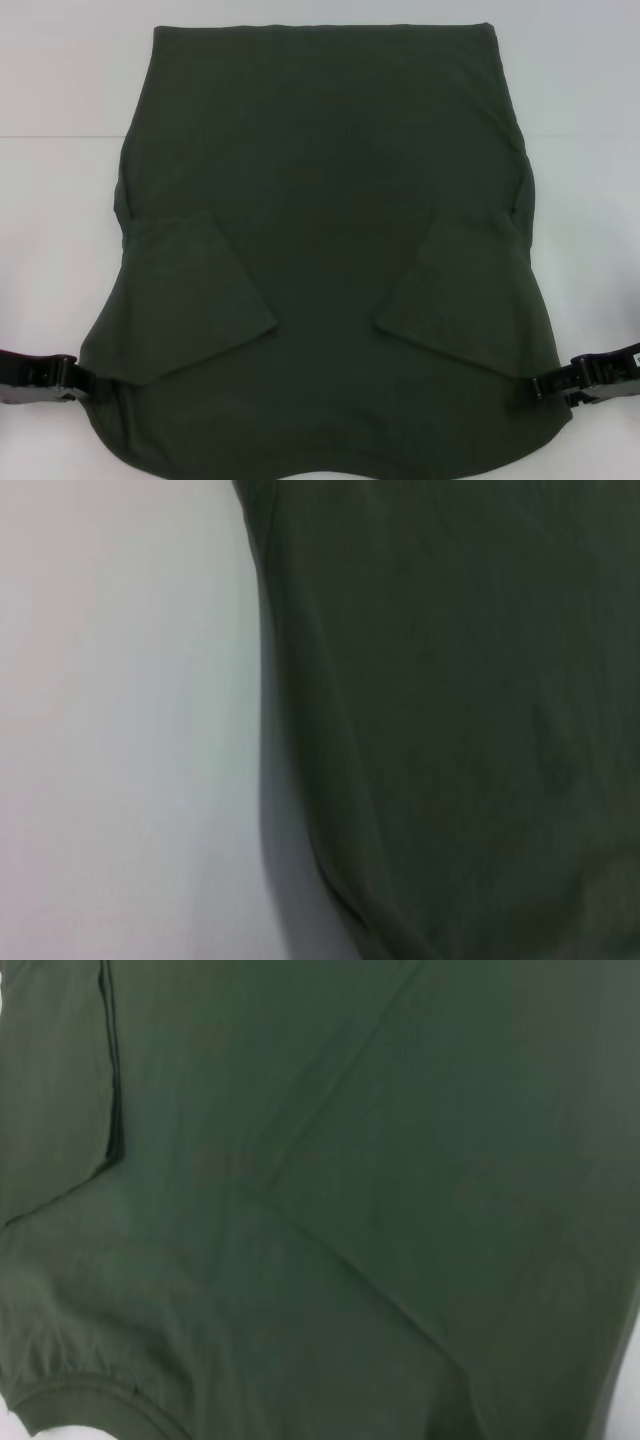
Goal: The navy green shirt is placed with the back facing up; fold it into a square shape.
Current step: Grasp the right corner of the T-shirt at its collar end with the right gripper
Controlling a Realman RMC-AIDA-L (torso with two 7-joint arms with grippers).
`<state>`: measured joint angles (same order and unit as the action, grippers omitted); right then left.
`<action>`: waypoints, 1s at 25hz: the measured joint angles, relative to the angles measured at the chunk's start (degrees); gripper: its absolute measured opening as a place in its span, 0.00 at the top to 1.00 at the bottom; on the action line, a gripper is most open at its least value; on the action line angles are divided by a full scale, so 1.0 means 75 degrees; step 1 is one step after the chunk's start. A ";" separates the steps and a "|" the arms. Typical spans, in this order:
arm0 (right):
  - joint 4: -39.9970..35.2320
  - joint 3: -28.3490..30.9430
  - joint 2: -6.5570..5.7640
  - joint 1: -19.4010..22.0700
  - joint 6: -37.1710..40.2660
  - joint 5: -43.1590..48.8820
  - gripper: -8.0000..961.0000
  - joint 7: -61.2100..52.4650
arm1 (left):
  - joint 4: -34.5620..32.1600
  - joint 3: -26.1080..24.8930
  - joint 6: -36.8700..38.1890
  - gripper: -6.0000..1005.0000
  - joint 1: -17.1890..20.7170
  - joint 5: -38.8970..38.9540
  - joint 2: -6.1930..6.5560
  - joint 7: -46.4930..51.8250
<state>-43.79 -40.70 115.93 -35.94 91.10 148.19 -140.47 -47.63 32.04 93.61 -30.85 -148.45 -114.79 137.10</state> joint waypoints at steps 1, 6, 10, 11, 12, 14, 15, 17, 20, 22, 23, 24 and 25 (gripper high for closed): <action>0.0002 0.0000 0.0000 -0.0007 -0.0001 0.0000 0.19 0.0001 | 0.0000 0.0001 -0.0001 0.92 0.0000 0.0000 0.0000 0.0000; 0.0059 -0.0005 0.0000 -0.0070 -0.0005 0.0000 0.21 0.0008 | 0.0000 -0.0002 0.0000 0.91 0.0000 0.0000 0.0000 0.0001; 0.0085 -0.0018 0.0007 -0.0092 -0.0064 -0.0001 0.23 0.0014 | 0.0000 -0.0007 0.0000 0.91 0.0000 0.0000 0.0000 0.0000; 0.0085 -0.0040 0.0013 -0.0092 -0.0080 -0.0001 0.23 0.0015 | 0.0000 -0.0006 -0.0001 0.91 0.0000 0.0000 0.0000 0.0000; 0.0080 -0.0143 0.0030 -0.0093 -0.0109 -0.0001 0.24 0.0025 | 0.0000 -0.0006 -0.0001 0.91 0.0000 0.0000 0.0000 0.0000; 0.0070 -0.0252 0.0049 -0.0093 -0.0125 -0.0001 0.31 0.0041 | 0.0000 -0.0006 0.0001 0.91 0.0000 0.0000 0.0000 0.0000; 0.0054 -0.0352 0.0061 -0.0092 -0.0160 -0.0001 0.34 0.0050 | 0.0000 -0.0006 0.0003 0.91 0.0001 0.0000 0.0000 -0.0004; 0.0045 -0.0526 0.0082 -0.0090 -0.0237 -0.0001 0.41 0.0056 | 0.0000 -0.0006 0.0004 0.91 0.0001 0.0000 0.0000 -0.0013; 0.0045 -0.0692 0.0100 -0.0101 -0.0325 -0.0001 0.49 0.0046 | 0.0000 -0.0011 0.0011 0.91 0.0001 0.0000 0.0000 -0.0026; 0.0031 -0.0716 0.0111 -0.0110 -0.0347 -0.0001 0.54 0.0032 | -0.0001 -0.0017 0.0017 0.91 0.0001 0.0000 0.0000 -0.0029; 0.0019 -0.0718 0.0114 -0.0113 -0.0351 -0.0001 0.56 0.0027 | -0.0001 -0.0018 0.0018 0.91 0.0001 0.0000 0.0000 -0.0030; 0.0015 -0.0720 0.0116 -0.0117 -0.0351 -0.0001 0.58 0.0026 | 0.0000 -0.0018 0.0020 0.91 0.0001 0.0000 0.0000 -0.0030; 0.0012 -0.0721 0.0116 -0.0120 -0.0351 -0.0003 0.61 0.0027 | 0.0000 -0.0018 0.0021 0.91 0.0001 0.0000 0.0000 -0.0031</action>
<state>-43.70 -46.10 116.80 -36.84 88.47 148.17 -140.27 -47.64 31.90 93.77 -30.85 -148.45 -114.79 136.87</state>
